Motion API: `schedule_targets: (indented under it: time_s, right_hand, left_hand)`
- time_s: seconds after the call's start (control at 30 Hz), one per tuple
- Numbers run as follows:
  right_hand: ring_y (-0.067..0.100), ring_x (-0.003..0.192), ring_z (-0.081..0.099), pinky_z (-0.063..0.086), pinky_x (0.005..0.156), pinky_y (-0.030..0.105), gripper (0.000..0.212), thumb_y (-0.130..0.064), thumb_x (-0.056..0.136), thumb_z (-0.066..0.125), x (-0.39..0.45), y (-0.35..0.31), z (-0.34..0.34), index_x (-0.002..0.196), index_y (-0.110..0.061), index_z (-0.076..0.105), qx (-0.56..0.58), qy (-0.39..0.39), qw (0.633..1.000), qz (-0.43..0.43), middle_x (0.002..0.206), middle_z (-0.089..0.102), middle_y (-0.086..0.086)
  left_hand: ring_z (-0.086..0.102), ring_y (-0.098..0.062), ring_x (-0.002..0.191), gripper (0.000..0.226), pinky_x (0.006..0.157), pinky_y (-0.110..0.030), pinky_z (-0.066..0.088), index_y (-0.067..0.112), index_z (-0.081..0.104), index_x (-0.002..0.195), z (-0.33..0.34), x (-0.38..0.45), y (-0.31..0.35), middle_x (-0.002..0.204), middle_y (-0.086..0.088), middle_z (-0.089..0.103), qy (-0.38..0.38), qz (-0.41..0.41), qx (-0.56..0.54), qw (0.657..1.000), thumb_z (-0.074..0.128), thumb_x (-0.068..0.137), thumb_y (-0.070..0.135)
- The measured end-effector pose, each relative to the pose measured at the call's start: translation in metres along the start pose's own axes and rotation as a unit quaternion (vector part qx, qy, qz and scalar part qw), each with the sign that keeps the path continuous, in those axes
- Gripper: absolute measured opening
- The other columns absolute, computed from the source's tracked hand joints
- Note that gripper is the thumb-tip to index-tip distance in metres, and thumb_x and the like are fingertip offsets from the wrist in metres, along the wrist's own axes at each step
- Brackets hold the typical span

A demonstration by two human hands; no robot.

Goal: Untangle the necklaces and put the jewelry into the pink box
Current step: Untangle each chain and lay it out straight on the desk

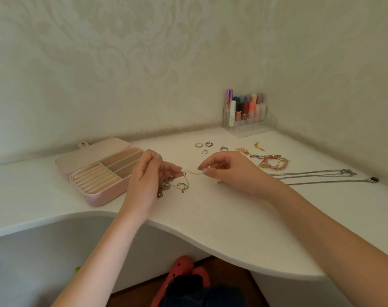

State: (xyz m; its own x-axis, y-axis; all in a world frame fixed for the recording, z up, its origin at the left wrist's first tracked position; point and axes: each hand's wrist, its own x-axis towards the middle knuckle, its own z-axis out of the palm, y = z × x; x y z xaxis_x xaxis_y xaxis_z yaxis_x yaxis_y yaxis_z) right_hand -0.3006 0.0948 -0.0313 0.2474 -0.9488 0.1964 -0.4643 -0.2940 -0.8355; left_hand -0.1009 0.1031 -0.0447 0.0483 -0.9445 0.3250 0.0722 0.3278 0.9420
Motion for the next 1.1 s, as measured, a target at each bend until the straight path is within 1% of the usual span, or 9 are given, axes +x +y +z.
schedule_targets:
  time_s: [0.1, 0.2, 0.37, 0.5, 0.6, 0.67, 0.77, 0.97, 1.1]
  right_hand:
    - [-0.003, 0.06, 0.047, 0.04, 0.06, 0.012, 0.01, -0.021, 0.089, 0.064, -0.001, 0.002, 0.0, 0.091, -0.02, 0.074, -0.048, 0.025, 0.998, -0.017, 0.078, 0.064, -0.003]
    - [0.006, 0.063, 0.051, 0.043, 0.061, 0.019, 0.01, -0.019, 0.091, 0.062, 0.001, 0.002, -0.003, 0.09, -0.02, 0.072, 0.003, 0.065, 0.998, -0.017, 0.078, 0.064, 0.005]
    - [0.008, 0.047, 0.046, 0.055, 0.067, 0.029, 0.011, -0.014, 0.093, 0.058, 0.001, -0.008, -0.009, 0.094, -0.014, 0.069, 0.171, 0.091, 0.981, -0.003, 0.064, 0.058, -0.009]
    - [0.01, 0.041, 0.041, 0.049, 0.05, 0.027, 0.007, -0.015, 0.092, 0.06, -0.004, -0.017, -0.015, 0.094, -0.015, 0.067, 0.182, 0.101, 0.978, 0.008, 0.066, 0.061, -0.001]
    - [0.011, 0.049, 0.058, 0.052, 0.067, 0.032, 0.004, -0.015, 0.089, 0.064, -0.008, -0.019, -0.011, 0.088, -0.015, 0.068, 0.147, 0.045, 0.988, -0.011, 0.056, 0.062, 0.005]
    - [0.011, 0.059, 0.066, 0.052, 0.077, 0.025, 0.005, -0.017, 0.088, 0.066, -0.01, -0.019, -0.003, 0.088, -0.013, 0.069, 0.092, 0.005, 0.995, -0.025, 0.051, 0.061, 0.005]
    - [0.014, 0.064, 0.065, 0.048, 0.071, 0.016, 0.007, -0.023, 0.085, 0.069, -0.008, -0.017, 0.008, 0.087, -0.017, 0.07, 0.033, -0.002, 0.999, -0.027, 0.059, 0.066, 0.0]
    - [0.001, 0.064, 0.048, 0.039, 0.061, 0.011, 0.013, -0.039, 0.081, 0.071, 0.0, -0.013, 0.025, 0.086, -0.027, 0.067, -0.035, 0.034, 0.998, -0.041, 0.076, 0.06, -0.015]
    - [0.005, 0.058, 0.046, 0.038, 0.056, 0.014, 0.024, -0.045, 0.08, 0.07, -0.002, -0.017, 0.036, 0.083, -0.021, 0.069, -0.03, -0.006, 1.0, -0.003, 0.067, 0.061, -0.02]
  left_hand:
    - [0.054, -0.018, 0.044, 0.027, 0.062, -0.035, 0.048, 0.014, 0.041, 0.075, -0.003, 0.002, 0.001, 0.053, -0.003, 0.058, 0.015, -0.03, -0.051, 0.998, 0.034, 0.101, 0.011]
    - [0.038, -0.015, 0.039, 0.027, 0.042, -0.026, 0.039, 0.013, 0.046, 0.074, -0.004, 0.0, 0.002, 0.051, -0.002, 0.048, 0.016, -0.028, -0.034, 0.999, 0.038, 0.099, 0.011]
    - [0.049, -0.017, 0.042, 0.024, 0.037, -0.02, 0.035, 0.012, 0.056, 0.079, -0.004, -0.004, 0.004, 0.058, -0.003, 0.058, -0.007, -0.023, -0.022, 0.999, 0.042, 0.099, 0.013]
    - [0.071, -0.019, 0.07, 0.018, 0.052, -0.026, 0.054, 0.013, 0.062, 0.095, -0.006, -0.003, 0.005, 0.079, -0.005, 0.072, -0.016, -0.034, -0.076, 0.996, 0.044, 0.099, 0.013]
    - [0.07, -0.023, 0.095, 0.021, 0.073, -0.029, 0.058, 0.013, 0.062, 0.109, -0.007, -0.003, 0.004, 0.099, -0.01, 0.073, -0.043, -0.038, -0.09, 0.994, 0.044, 0.098, 0.01]
    - [0.068, -0.022, 0.102, 0.024, 0.081, -0.029, 0.057, 0.015, 0.059, 0.116, -0.008, -0.003, 0.004, 0.105, -0.01, 0.072, -0.065, -0.041, -0.095, 0.993, 0.045, 0.097, 0.011]
    - [0.065, -0.023, 0.108, 0.031, 0.088, -0.032, 0.054, 0.02, 0.055, 0.124, -0.009, -0.003, 0.005, 0.111, -0.012, 0.07, -0.095, -0.052, -0.112, 0.988, 0.043, 0.097, 0.008]
    - [0.064, -0.024, 0.111, 0.038, 0.091, -0.038, 0.053, 0.023, 0.05, 0.13, -0.009, -0.003, 0.006, 0.113, -0.013, 0.069, -0.14, -0.062, -0.14, 0.978, 0.043, 0.096, 0.007]
    - [0.064, -0.021, 0.11, 0.047, 0.077, -0.026, 0.057, 0.026, 0.048, 0.131, -0.01, -0.002, 0.005, 0.113, -0.009, 0.069, -0.175, -0.064, -0.123, 0.975, 0.051, 0.085, 0.018]
